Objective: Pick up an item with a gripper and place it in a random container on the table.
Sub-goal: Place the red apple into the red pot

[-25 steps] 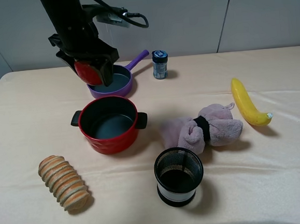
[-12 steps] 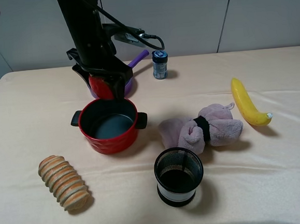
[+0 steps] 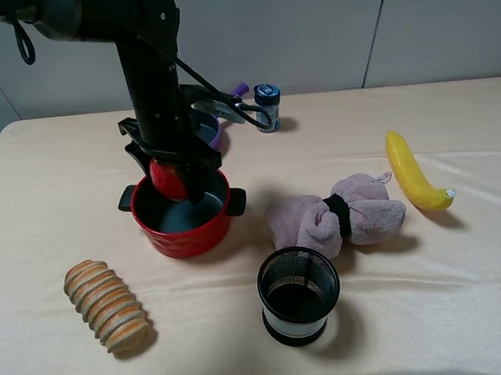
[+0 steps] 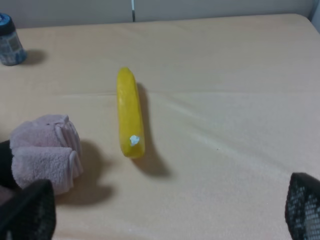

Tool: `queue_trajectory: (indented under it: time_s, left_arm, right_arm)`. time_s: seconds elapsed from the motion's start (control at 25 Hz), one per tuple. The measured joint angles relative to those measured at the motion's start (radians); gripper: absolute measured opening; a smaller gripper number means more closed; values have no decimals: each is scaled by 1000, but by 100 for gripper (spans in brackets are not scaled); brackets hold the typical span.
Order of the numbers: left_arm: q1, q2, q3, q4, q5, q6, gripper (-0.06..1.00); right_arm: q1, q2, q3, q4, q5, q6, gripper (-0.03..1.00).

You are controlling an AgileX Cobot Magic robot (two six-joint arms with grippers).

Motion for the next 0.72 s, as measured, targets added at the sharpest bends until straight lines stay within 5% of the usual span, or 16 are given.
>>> queue_trajectory:
  time_s: [0.72]
  left_arm:
    - [0, 6, 2, 0, -22, -1, 78]
  right_arm:
    - [0, 0, 0, 0, 0, 0, 69]
